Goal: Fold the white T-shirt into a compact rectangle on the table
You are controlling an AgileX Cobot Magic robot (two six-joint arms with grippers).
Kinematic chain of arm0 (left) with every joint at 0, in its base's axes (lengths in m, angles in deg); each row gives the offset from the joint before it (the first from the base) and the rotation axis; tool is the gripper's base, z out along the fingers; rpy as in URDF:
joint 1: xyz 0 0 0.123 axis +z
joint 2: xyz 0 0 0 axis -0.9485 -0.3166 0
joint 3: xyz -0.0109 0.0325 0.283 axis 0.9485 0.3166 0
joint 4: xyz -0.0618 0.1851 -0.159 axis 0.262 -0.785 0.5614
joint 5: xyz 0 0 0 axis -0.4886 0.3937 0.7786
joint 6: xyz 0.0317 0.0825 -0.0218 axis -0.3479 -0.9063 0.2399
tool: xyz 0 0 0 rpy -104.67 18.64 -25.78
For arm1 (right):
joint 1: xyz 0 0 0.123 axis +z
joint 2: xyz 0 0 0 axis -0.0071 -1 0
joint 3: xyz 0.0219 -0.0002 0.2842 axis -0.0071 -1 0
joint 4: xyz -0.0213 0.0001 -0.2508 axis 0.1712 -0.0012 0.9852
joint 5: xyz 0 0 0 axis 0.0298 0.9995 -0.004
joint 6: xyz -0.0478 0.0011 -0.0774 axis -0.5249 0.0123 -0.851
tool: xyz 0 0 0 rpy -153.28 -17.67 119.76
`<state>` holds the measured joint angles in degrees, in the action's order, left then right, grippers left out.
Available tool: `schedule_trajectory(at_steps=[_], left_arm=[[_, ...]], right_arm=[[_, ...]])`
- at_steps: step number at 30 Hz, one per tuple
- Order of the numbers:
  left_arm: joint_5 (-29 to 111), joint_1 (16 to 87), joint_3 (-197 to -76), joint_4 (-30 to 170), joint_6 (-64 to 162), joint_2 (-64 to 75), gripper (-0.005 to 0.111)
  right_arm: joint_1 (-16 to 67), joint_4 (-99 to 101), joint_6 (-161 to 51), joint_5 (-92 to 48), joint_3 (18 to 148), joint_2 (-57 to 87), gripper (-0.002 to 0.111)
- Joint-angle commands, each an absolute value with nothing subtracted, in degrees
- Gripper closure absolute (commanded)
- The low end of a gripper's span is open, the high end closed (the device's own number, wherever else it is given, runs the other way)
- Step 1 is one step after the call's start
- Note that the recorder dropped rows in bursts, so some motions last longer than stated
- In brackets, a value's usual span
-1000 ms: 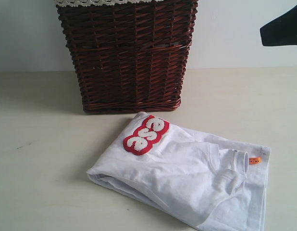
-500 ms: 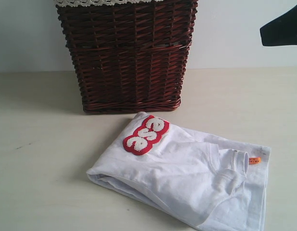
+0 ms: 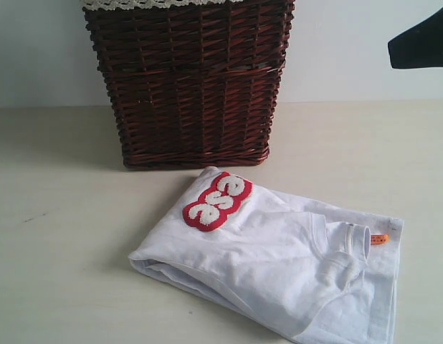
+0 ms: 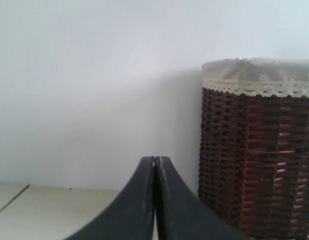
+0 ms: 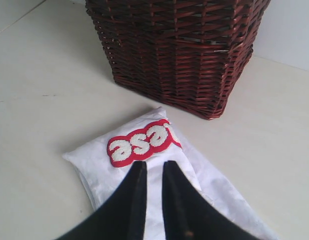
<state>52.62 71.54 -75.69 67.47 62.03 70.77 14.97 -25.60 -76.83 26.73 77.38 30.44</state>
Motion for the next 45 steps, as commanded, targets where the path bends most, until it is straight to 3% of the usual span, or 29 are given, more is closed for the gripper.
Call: schedule_trajectory(at_steps=[1, 19, 33, 45], left_arm=[[52.24, 71.62, -75.54, 67.46, 62.13, 74.94, 0.107], [45.23, 71.62, -75.54, 64.43, 61.88, 75.31, 0.107], [27.66, 71.62, -75.54, 64.43, 61.88, 75.31, 0.107], [26.17, 71.62, -75.54, 64.79, 60.83, 75.31, 0.107]], right_arm=[[15.07, -25.33, -76.90, 26.47, 77.19, 30.64, 0.095], [15.07, -25.33, -76.90, 26.47, 77.19, 30.64, 0.095], [15.07, -25.33, -76.90, 26.47, 77.19, 30.64, 0.095], [15.07, -25.33, -77.04, 26.47, 77.19, 30.64, 0.095]])
